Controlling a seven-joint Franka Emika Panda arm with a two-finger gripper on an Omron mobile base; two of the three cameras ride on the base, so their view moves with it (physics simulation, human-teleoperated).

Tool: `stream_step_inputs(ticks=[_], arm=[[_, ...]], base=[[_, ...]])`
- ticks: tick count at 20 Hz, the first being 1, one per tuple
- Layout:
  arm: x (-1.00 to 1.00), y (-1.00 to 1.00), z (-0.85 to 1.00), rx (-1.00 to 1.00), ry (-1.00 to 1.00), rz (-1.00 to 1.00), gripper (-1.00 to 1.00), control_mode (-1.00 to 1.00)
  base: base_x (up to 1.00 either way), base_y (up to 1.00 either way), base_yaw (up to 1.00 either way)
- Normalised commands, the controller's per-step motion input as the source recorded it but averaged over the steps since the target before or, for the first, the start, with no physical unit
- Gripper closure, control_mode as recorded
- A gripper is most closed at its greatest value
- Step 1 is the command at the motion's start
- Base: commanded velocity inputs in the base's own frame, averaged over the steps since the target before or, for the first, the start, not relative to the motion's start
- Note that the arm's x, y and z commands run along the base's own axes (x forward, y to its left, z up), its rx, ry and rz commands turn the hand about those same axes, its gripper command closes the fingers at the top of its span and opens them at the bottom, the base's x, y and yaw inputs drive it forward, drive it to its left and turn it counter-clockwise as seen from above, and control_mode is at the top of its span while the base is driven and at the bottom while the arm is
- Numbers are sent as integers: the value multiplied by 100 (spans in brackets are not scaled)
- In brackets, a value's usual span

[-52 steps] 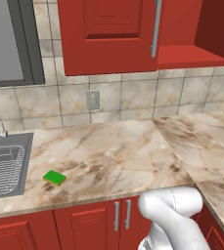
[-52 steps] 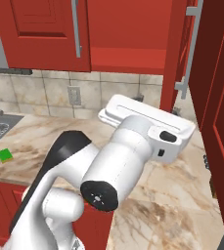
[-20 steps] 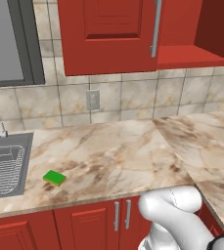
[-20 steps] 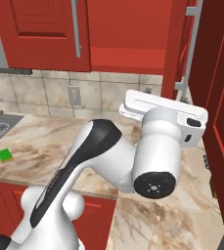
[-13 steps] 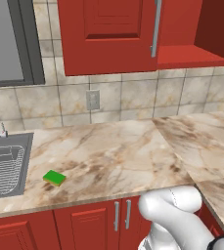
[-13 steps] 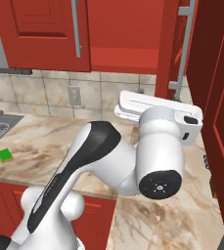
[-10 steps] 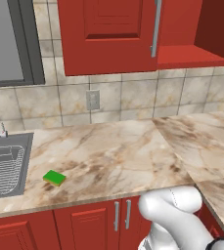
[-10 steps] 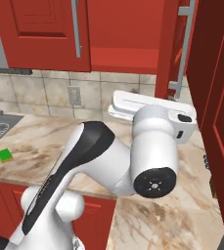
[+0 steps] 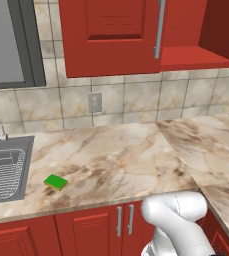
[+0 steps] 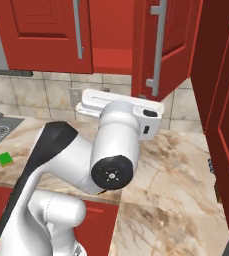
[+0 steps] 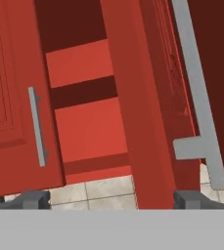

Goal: Open the cabinet. Pick the sponge and place it next to the sink. Then close the cabinet.

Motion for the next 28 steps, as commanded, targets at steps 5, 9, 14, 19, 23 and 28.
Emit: stream_step_inputs(ticks=[5,9,14,19,23,28], arm=[[24,60,0,0,7,0,-100,-100],[33,31,0,0,2,0,-100,-100],[42,14,0,0,1,0,-100,-100],[57,6,0,6,1,2,-100,-100],[61,0,0,18,3,3,-100,-100],[79,0,0,19,7,4,-100,-100]], base=[[0,0,0],[0,0,0],[0,0,0],[0,0,0],[0,0,0],[0,0,0]])
